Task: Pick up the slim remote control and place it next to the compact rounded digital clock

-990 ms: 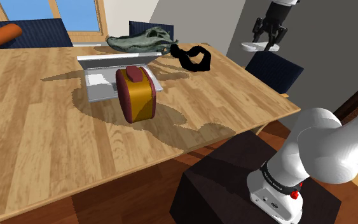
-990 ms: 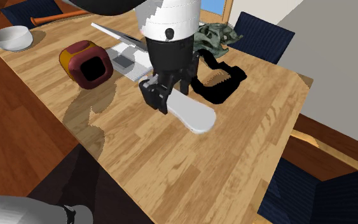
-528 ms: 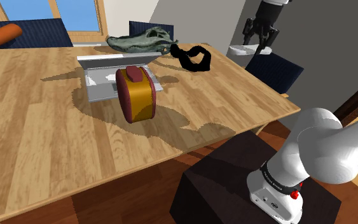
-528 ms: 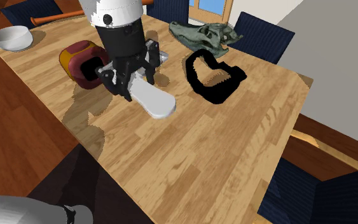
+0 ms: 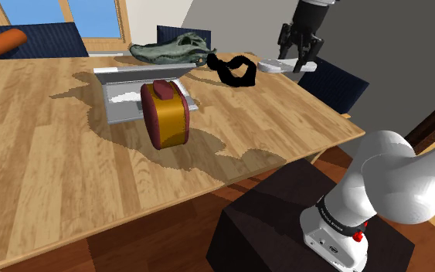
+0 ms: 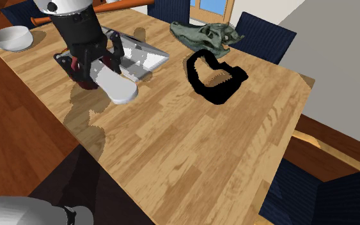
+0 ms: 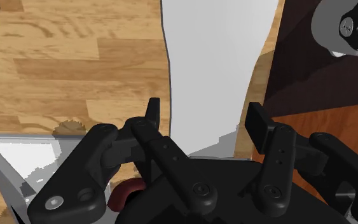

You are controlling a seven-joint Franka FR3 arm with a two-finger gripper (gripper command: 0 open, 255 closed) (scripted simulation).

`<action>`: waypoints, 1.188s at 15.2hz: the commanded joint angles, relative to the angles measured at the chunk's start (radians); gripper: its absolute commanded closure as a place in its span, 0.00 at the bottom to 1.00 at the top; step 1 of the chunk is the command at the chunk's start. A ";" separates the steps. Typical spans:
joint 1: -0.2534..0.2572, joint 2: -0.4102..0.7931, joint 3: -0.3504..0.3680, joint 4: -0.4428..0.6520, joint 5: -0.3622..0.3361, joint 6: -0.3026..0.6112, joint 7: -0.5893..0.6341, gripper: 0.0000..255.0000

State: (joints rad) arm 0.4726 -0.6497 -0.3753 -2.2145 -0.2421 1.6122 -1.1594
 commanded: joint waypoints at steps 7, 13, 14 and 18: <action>0.067 0.045 0.149 0.001 0.094 0.019 0.185 1.00; 0.120 0.120 0.251 0.046 0.158 0.038 0.317 1.00; 0.128 0.136 0.268 0.057 0.168 0.041 0.339 1.00; 0.161 0.208 0.330 0.114 0.201 0.053 0.422 1.00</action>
State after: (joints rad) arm 0.6272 -0.4506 -0.0588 -2.1060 -0.0479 1.6613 -0.7563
